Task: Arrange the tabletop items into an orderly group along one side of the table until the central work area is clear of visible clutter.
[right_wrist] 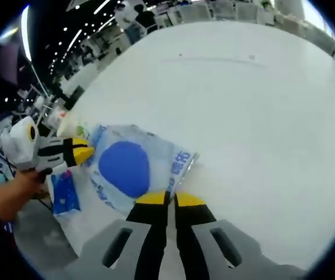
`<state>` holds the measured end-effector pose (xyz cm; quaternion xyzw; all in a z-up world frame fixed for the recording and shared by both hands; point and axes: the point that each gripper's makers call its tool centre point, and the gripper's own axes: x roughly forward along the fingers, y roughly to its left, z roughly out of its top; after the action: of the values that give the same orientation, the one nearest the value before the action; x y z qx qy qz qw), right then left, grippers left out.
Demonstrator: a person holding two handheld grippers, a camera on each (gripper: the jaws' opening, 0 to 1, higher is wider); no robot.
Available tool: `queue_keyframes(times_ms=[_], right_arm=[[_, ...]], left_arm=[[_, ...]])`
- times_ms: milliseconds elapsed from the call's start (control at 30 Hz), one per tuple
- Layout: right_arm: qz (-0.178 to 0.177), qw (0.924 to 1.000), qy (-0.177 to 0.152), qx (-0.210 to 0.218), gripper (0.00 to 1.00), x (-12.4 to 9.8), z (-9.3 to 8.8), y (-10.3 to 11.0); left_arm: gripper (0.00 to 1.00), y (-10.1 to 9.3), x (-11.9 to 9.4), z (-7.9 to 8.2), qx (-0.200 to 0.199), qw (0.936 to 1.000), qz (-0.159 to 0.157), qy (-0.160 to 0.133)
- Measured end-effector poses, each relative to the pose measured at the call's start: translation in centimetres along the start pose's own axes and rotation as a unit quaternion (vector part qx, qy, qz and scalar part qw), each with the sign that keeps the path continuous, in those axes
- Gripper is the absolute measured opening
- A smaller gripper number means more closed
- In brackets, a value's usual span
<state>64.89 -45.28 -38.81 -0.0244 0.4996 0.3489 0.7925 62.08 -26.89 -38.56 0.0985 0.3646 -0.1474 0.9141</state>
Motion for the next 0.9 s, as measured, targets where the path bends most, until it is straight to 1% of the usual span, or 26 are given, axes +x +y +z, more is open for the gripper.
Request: queue_keyframes(times_ms=[233, 433, 500, 600, 700, 800, 900], right_arm=[[-0.014, 0.9995, 0.002, -0.028, 0.06, 0.34, -0.38, -0.41], [-0.037, 0.9966, 0.009, -0.073, 0.1, 0.73, -0.52, -0.51], [-0.04, 0.996, 0.01, -0.079, 0.12, 0.77, -0.49, -0.45], [-0.039, 0.9961, 0.011, -0.079, 0.13, 0.72, -0.47, -0.5], [-0.038, 0.9967, 0.009, -0.071, 0.13, 0.67, -0.48, -0.52], [-0.036, 0.9972, 0.006, -0.065, 0.13, 0.6, -0.49, -0.43], [-0.034, 0.9974, 0.004, -0.063, 0.14, 0.59, -0.56, -0.23]], left_arm=[[0.04, -0.29, 0.4, -0.14, 0.006, 1.0, -0.001, 0.004], [0.05, -0.41, 0.47, -0.09, 0.011, 0.9999, 0.0, 0.006], [0.05, -0.43, 0.43, -0.05, 0.01, 0.9999, -0.001, 0.006], [0.08, -0.49, 0.32, 0.0, 0.011, 0.9999, -0.004, 0.005], [0.12, -0.54, 0.16, 0.13, 0.011, 0.9999, -0.004, 0.001], [0.19, -0.68, 0.05, 0.32, 0.01, 0.9999, -0.005, -0.003], [0.23, -0.86, -0.16, 0.57, 0.017, 0.9998, -0.003, -0.005]])
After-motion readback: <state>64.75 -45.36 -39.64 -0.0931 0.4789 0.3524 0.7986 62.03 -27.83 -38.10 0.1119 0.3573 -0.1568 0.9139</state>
